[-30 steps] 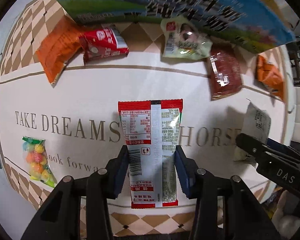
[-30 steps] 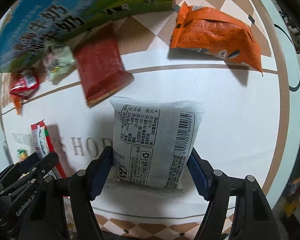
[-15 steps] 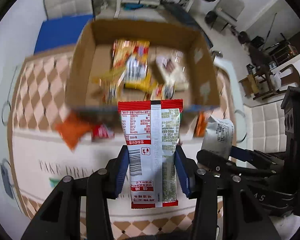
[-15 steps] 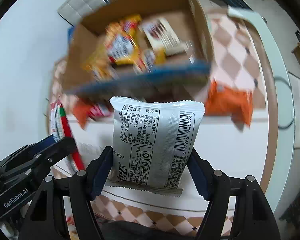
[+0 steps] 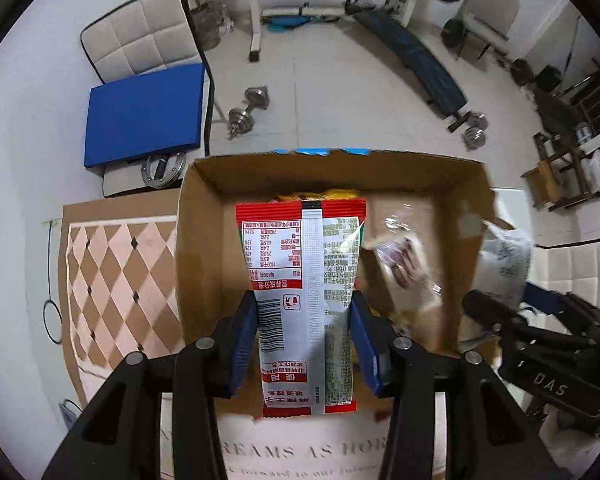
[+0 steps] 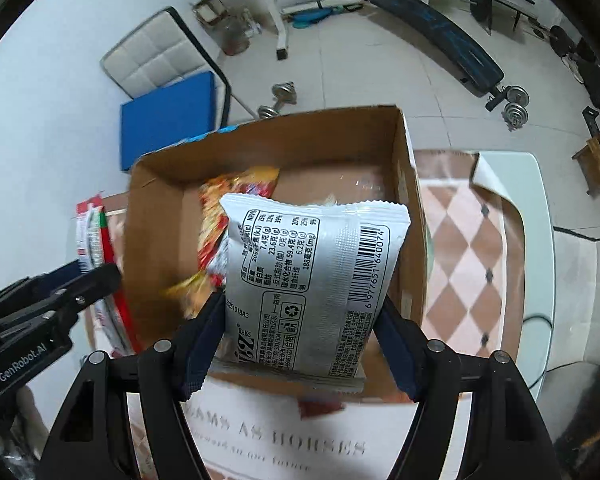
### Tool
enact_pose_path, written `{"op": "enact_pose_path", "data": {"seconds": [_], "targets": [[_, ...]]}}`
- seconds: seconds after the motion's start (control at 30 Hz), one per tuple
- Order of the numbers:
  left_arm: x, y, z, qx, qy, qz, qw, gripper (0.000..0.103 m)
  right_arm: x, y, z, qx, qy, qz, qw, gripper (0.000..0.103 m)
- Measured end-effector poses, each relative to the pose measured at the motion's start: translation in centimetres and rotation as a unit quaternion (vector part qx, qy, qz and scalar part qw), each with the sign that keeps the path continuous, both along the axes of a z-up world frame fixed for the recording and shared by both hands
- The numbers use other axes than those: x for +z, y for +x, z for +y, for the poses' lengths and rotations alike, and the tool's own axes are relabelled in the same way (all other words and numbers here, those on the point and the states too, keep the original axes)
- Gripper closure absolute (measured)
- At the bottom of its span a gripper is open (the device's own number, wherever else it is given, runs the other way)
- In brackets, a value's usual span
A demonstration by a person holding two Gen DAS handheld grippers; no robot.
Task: Organize snacks
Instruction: 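Carry both packs over the box and release them inside, then withdraw both tools from the box toward the remaining snacks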
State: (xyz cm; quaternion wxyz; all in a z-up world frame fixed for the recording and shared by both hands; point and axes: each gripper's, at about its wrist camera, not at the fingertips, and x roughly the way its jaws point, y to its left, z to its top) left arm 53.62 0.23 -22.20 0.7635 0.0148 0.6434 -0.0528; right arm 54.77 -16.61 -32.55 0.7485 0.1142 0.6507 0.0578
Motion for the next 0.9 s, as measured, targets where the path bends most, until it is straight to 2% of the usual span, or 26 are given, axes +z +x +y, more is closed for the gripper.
{"op": "enact_pose_path", "data": {"seconds": [0.13, 0.33, 0.43, 0.5, 0.53, 0.57, 0.67, 0.9], "targets": [[-3.1, 3.3, 1.0, 0.007, 0.016, 0.030, 0.9994, 0.061, -3.2, 4.2, 0.3, 0.001, -0.027, 0.025, 0.999, 0.028], [-6.8, 6.1, 1.7, 0.013, 0.038, 0.068, 0.9969, 0.059, -7.3, 7.1, 0.1, -0.006, -0.042, 0.053, 0.998, 0.028], [-8.2, 6.7, 1.9, 0.016, 0.030, 0.087, 0.9956, 0.057, -8.9, 8.1, -0.1, -0.015, -0.046, 0.071, 0.996, 0.027], [-8.9, 7.0, 1.9, 0.018, 0.034, 0.096, 0.9946, 0.048, -9.7, 8.6, -0.1, -0.022, -0.059, 0.075, 0.995, 0.024], [-9.2, 7.1, 1.9, 0.019, 0.034, 0.098, 0.9944, 0.043, -9.9, 8.7, -0.1, -0.022, -0.064, 0.073, 0.995, 0.014], [-9.4, 7.1, 1.9, 0.020, 0.034, 0.098, 0.9944, 0.035, -10.0, 8.8, -0.1, -0.022, -0.069, 0.069, 0.995, 0.009], [-9.6, 7.1, 2.0, 0.023, 0.031, 0.099, 0.9944, 0.019, -10.3, 8.9, 0.3, -0.013, -0.072, 0.069, 0.995, 0.009], [-9.1, 6.0, 2.3, 0.034, 0.011, 0.095, 0.9949, 0.019, -10.5, 7.9, 0.9, 0.002, -0.074, 0.076, 0.994, 0.008]]}}
